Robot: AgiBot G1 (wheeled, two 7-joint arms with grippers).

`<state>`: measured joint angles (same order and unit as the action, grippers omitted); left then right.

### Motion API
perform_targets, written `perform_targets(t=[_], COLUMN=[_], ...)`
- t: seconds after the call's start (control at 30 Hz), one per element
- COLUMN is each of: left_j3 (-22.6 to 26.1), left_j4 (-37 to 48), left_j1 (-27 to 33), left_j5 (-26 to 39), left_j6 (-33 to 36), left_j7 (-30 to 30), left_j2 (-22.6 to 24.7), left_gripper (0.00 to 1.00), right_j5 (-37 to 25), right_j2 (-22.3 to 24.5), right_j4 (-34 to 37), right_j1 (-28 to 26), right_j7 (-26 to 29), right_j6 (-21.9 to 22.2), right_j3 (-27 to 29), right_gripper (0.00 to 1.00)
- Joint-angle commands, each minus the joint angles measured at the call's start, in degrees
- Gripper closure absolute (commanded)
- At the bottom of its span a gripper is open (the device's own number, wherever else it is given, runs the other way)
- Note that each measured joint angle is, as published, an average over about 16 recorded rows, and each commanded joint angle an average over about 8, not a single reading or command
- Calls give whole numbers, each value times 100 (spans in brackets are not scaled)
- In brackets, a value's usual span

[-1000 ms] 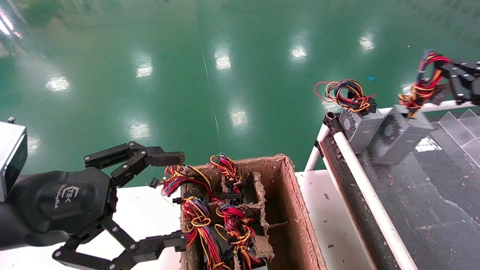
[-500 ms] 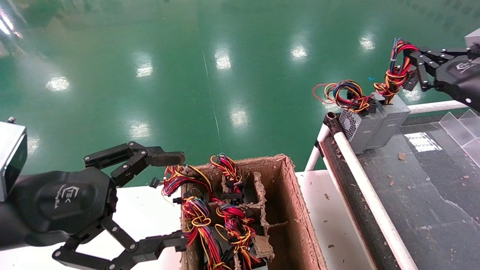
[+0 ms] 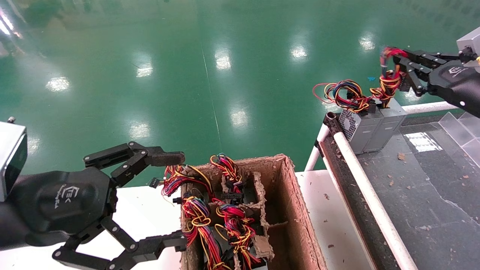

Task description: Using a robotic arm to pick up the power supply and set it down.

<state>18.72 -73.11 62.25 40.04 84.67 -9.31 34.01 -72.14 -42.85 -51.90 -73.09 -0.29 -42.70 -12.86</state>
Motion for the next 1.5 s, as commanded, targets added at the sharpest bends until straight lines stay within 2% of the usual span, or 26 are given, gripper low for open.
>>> perform_targets(t=[0.03,0.2,0.43,1.5], left_j3=[0,1,2,6], left_j4=[0,0,1,5], left_j1=[0,0,0,2], left_j5=[0,-1,-1,-4], left_j6=[0,0,-1,-2], left_j7=[0,1,1,4], left_j2=[0,0,-1,-2], left_gripper=[0,0,0,0], right_j5=[-44,-146,202,1667], right_j2=[28,95,248,538], right_j4=[20,59,-39,-1112], right_j1=[-39,-144,-118,525], right_j7=[72,321,586,864], right_j6=[-71,-193,-550,-2473], right_j3=[-55,-169,-45,-153], right_gripper=[0,0,0,0])
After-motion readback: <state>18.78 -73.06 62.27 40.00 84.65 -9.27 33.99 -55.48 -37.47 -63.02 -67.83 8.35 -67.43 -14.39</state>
